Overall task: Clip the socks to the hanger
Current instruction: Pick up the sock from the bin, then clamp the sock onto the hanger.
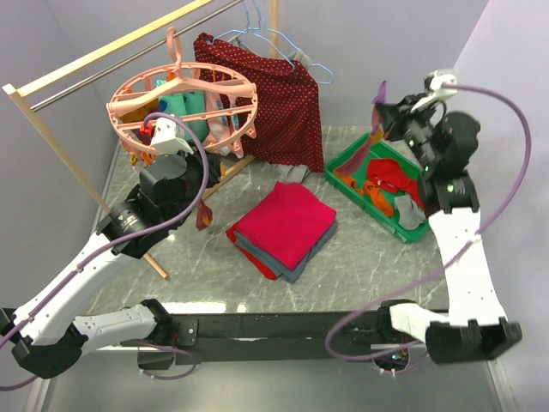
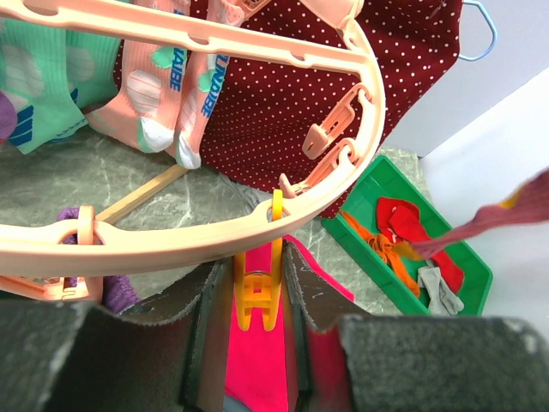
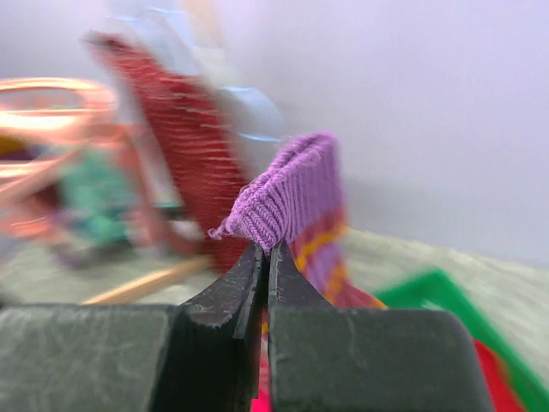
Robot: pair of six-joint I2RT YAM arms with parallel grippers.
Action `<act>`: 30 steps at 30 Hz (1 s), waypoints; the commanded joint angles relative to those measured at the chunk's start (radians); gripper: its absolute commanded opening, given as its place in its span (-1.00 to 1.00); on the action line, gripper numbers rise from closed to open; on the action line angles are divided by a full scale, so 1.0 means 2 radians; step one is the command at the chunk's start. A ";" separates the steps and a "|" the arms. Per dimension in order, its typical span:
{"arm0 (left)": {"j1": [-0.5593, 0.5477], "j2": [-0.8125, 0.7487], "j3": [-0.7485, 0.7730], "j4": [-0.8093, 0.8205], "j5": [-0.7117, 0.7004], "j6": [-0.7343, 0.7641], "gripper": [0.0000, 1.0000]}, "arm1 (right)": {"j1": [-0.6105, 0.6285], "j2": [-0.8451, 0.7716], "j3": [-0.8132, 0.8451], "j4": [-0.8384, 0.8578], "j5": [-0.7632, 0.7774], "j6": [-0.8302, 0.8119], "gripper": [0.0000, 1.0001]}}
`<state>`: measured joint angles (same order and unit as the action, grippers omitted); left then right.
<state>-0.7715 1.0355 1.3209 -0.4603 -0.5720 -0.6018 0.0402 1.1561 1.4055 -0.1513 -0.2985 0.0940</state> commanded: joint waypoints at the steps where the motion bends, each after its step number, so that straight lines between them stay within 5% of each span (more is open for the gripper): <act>1: 0.000 -0.002 0.015 0.010 0.015 0.012 -0.98 | 0.063 -0.034 -0.046 0.083 -0.080 0.054 -1.00; 16: 0.000 0.002 0.017 0.021 0.021 0.003 -0.98 | 0.341 0.033 -0.167 0.316 -0.033 0.116 -1.00; 30: 0.000 -0.001 0.018 0.031 0.018 0.001 -0.98 | 0.392 0.122 -0.179 0.380 -0.036 0.159 -1.00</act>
<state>-0.7719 1.0386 1.3209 -0.4301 -0.5545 -0.6037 0.8169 1.3853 1.0485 0.5034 -0.3828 0.3782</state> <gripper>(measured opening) 0.294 0.023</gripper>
